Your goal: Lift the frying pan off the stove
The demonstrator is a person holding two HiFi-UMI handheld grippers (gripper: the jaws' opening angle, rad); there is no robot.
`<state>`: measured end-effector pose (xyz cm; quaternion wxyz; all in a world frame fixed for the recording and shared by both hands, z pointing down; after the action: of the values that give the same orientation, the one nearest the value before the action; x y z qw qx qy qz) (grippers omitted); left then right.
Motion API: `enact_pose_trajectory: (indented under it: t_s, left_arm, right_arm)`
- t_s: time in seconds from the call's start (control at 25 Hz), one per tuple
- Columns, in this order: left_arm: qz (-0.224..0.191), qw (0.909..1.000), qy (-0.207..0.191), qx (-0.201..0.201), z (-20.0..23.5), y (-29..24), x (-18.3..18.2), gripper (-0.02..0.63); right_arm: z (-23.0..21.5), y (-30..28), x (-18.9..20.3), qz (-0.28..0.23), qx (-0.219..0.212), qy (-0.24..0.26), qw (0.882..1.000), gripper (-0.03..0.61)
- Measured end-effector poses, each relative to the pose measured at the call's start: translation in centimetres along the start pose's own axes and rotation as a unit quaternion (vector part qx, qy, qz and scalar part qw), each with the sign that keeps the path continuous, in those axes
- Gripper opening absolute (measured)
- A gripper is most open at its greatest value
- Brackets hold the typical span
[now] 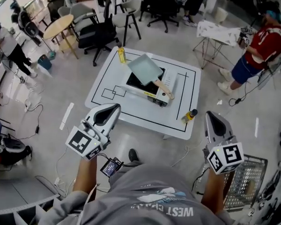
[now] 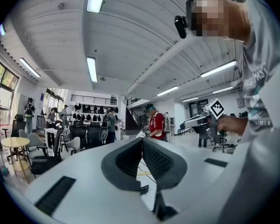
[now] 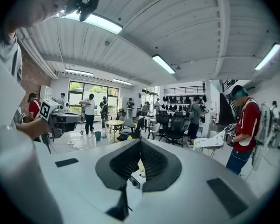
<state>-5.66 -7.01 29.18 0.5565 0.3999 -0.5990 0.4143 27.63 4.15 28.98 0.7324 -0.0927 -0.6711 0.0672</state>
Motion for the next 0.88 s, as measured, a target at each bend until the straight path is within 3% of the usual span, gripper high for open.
enact_pose_trajectory:
  t_s: [0.32,0.52,0.88]
  left_arm:
    - [0.008,0.9982,-0.018,0.056,5.5,0.0,0.6,-0.002]
    - [0.000,0.9979,-0.034,0.056,8.4,1.3,0.6,-0.002]
    - [-0.030,0.9989,-0.009,0.034,11.9,4.6,0.5,-0.002]
  right_arm:
    - [2.7,-2.6,-0.1,0.024,0.035,0.011,0.999,0.014]
    - [3.9,-4.2,-1.1,0.009,0.049,0.028,0.998,0.017]
    - [6.5,-9.2,-3.0,0.010,0.032,0.036,0.999,0.025]
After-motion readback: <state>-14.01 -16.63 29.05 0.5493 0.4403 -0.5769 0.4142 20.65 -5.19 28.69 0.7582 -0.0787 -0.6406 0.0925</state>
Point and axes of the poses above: the fingertips, and each gripper's own axes: y backward along the fingers, z to its left, x out of its underside, the point moved 6 cm from there along y, backward along the fingers, and after that the axes turned 10 degrees about x, right-handed, at the moved point
